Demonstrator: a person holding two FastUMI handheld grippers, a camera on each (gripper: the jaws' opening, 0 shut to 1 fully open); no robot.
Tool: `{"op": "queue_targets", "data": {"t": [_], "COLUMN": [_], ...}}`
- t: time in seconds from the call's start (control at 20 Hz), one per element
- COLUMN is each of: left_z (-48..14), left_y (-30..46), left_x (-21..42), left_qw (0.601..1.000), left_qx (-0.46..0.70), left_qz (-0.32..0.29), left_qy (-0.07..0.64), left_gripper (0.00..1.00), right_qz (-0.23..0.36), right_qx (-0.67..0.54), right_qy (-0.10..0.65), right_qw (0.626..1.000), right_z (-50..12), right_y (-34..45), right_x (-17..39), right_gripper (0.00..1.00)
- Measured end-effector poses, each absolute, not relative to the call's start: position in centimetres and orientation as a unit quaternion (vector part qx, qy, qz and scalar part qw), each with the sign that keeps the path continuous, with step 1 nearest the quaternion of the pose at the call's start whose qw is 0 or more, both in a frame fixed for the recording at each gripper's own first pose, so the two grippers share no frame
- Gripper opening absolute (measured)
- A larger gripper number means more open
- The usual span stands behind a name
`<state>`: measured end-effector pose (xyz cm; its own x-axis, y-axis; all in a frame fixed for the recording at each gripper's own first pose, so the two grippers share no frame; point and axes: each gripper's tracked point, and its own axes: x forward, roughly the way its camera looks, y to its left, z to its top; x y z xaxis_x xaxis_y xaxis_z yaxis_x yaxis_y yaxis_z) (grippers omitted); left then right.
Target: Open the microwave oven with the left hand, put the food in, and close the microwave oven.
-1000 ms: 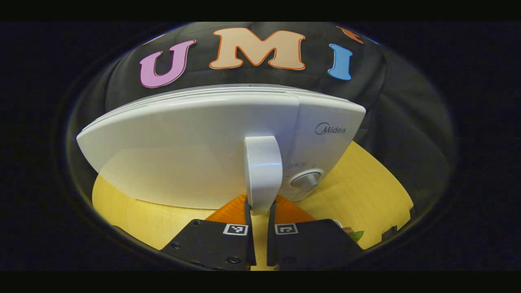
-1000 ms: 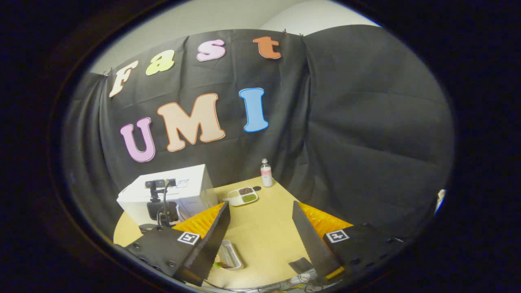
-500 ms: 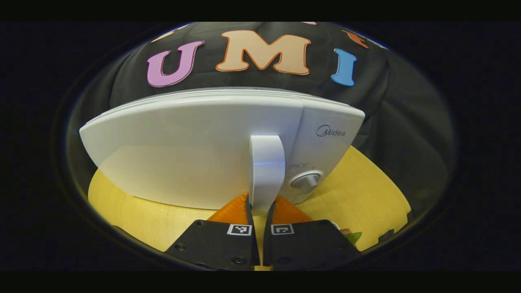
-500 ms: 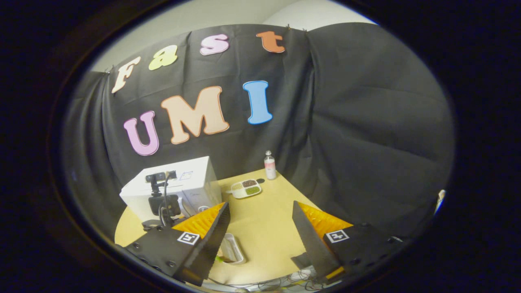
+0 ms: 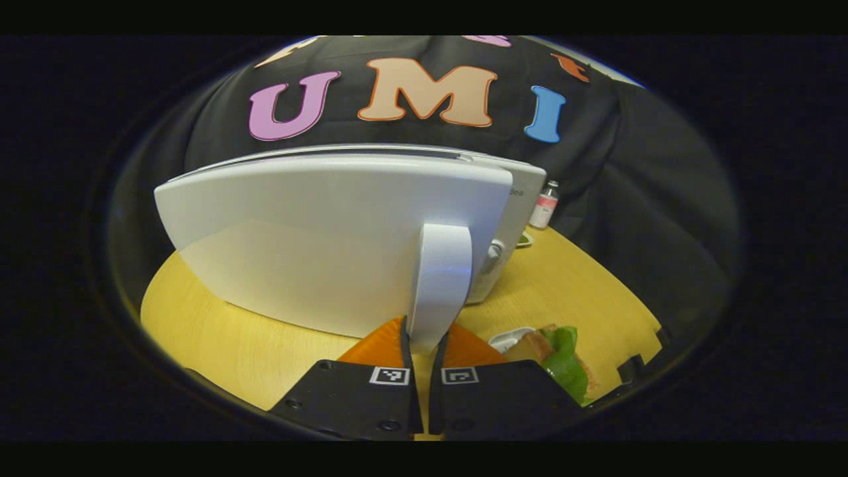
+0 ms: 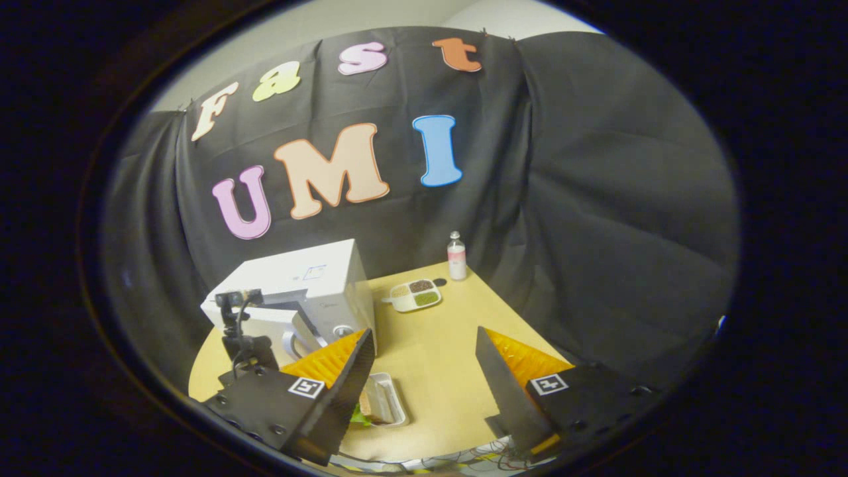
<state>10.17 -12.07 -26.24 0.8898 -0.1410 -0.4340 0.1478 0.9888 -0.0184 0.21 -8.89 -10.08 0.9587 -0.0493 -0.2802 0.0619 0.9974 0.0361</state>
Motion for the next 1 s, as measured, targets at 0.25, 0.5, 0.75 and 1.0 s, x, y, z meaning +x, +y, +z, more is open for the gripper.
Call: {"op": "queue_targets", "data": {"t": [0.25,0.5,0.75,1.0], "left_z": [-26.5,-26.7,-26.6,-25.1], "left_y": [-11.4,-10.4,-8.0,-6.2], "left_x": [8.3,7.1,5.4,2.6], "left_qw": [0.971,0.969,0.967,0.970], "left_qx": [0.012,-0.032,-0.057,-0.031], "left_qz": [-0.062,-0.043,-0.015,-0.009], "left_qy": [0.232,0.240,0.248,0.241], "left_gripper": [0.16,0.28,0.80,0.87], "right_qz": [-0.003,0.016,0.040,0.065], "right_qx": [0.008,0.011,0.016,0.018], "right_qy": [0.149,0.171,0.211,0.234], "right_qw": [0.989,0.985,0.977,0.970], "right_z": [-10.8,-12.6,-15.0,-16.3], "right_y": [-7.8,-6.9,-6.1,-4.9], "right_x": [0.5,-0.1,-0.7,-0.4], "right_gripper": [0.92,0.92,0.92,0.92]}}
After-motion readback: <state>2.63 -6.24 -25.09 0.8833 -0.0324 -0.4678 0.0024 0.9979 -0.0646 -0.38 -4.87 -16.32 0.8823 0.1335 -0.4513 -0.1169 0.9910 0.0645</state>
